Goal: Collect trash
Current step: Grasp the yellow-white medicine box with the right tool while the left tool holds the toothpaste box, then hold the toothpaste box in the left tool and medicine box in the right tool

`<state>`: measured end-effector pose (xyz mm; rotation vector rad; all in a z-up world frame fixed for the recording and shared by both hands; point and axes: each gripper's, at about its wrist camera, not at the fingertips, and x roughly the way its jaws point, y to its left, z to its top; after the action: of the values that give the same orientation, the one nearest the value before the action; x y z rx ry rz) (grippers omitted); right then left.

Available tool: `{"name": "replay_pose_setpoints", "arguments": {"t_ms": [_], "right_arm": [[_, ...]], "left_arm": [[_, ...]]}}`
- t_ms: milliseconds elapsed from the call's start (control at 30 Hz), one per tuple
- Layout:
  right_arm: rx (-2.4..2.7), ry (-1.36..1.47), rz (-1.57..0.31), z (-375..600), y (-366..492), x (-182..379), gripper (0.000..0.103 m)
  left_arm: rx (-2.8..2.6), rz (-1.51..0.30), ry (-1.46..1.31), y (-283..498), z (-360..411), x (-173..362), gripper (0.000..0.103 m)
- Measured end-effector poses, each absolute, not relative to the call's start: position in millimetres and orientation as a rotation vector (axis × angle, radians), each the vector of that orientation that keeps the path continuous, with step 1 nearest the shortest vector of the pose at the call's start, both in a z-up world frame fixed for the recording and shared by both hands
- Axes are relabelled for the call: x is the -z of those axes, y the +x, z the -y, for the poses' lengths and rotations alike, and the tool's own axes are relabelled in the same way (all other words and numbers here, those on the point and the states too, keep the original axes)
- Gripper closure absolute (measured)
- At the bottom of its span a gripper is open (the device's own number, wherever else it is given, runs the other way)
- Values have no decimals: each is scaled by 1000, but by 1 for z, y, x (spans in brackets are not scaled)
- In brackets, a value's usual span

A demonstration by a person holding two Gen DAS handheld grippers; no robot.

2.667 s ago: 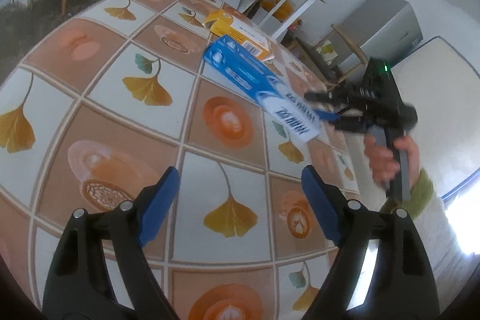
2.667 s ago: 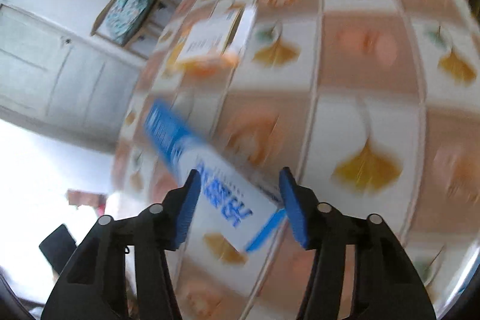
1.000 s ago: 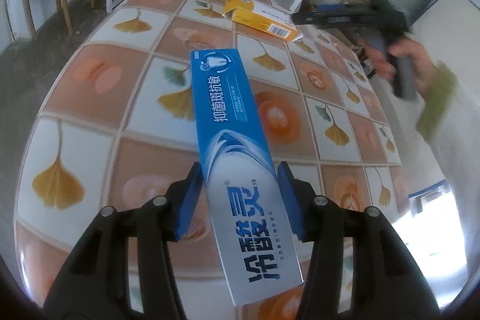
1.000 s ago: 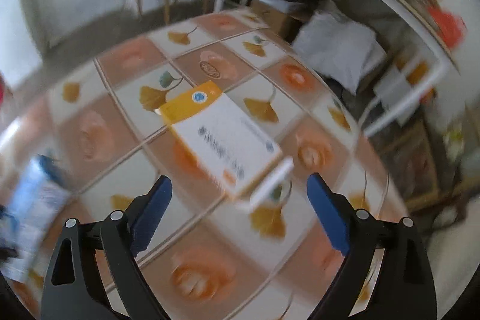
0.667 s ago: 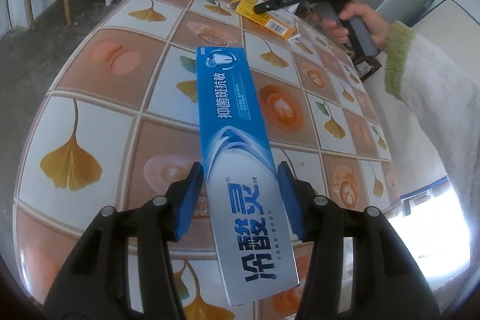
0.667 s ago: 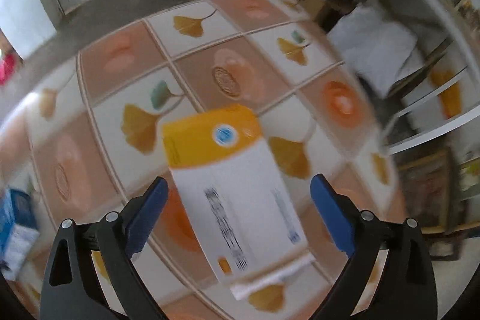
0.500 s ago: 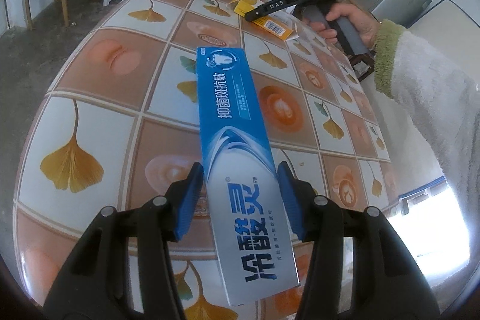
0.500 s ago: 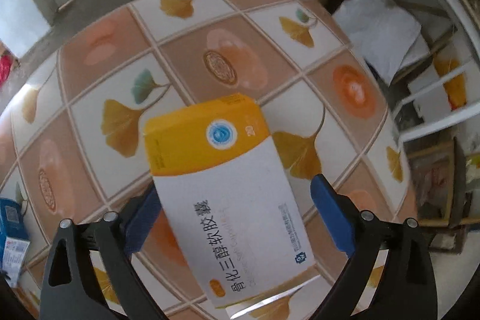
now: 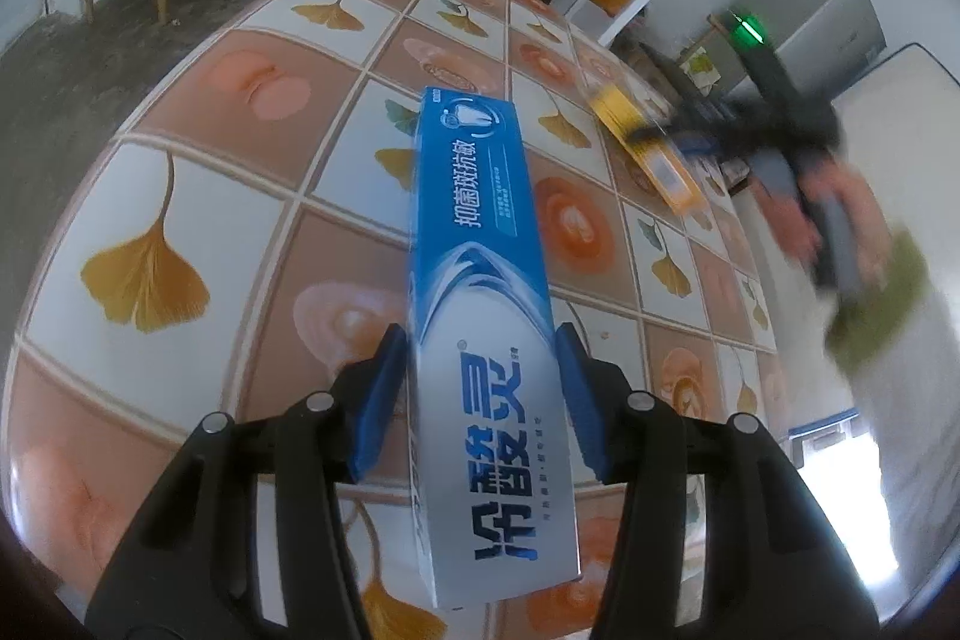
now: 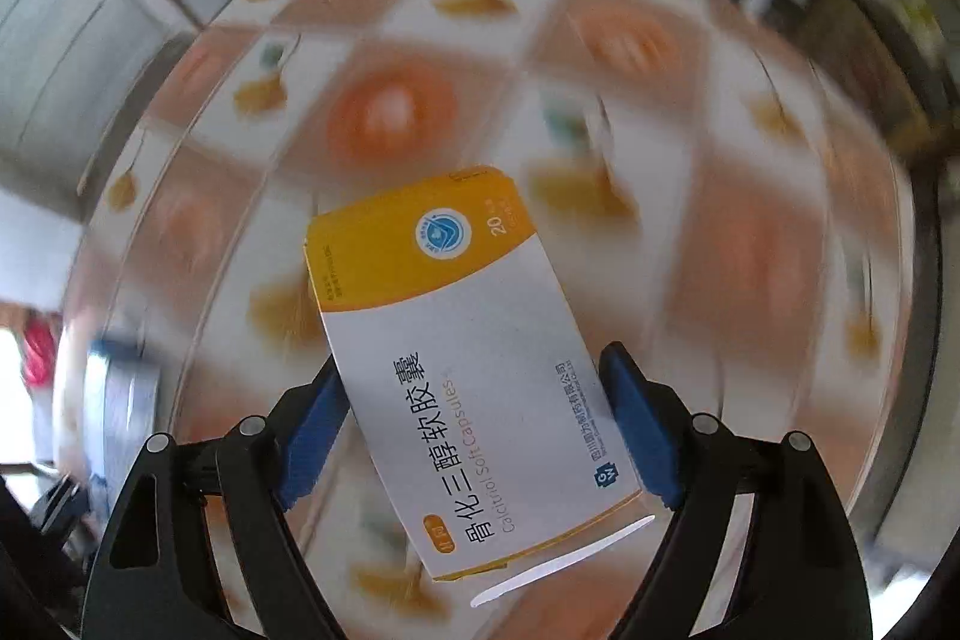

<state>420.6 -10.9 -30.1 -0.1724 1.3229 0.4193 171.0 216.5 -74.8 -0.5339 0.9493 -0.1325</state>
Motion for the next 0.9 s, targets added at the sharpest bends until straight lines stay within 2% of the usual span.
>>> {"name": "replay_pose_setpoints", "arguments": {"t_ms": [233,400,900], "right_arm": [[-375,-10,-1243,72,271,20,23],[-350,65,-1191,93,211,25,23],[-334,-93,-1179,76,194,50,16]], "left_arm": [[131,-969,-543,154,-191,72,55],[151,-987,-485,139,-162,69,55],[53,-1007,-356,154,-141,70,54]]}}
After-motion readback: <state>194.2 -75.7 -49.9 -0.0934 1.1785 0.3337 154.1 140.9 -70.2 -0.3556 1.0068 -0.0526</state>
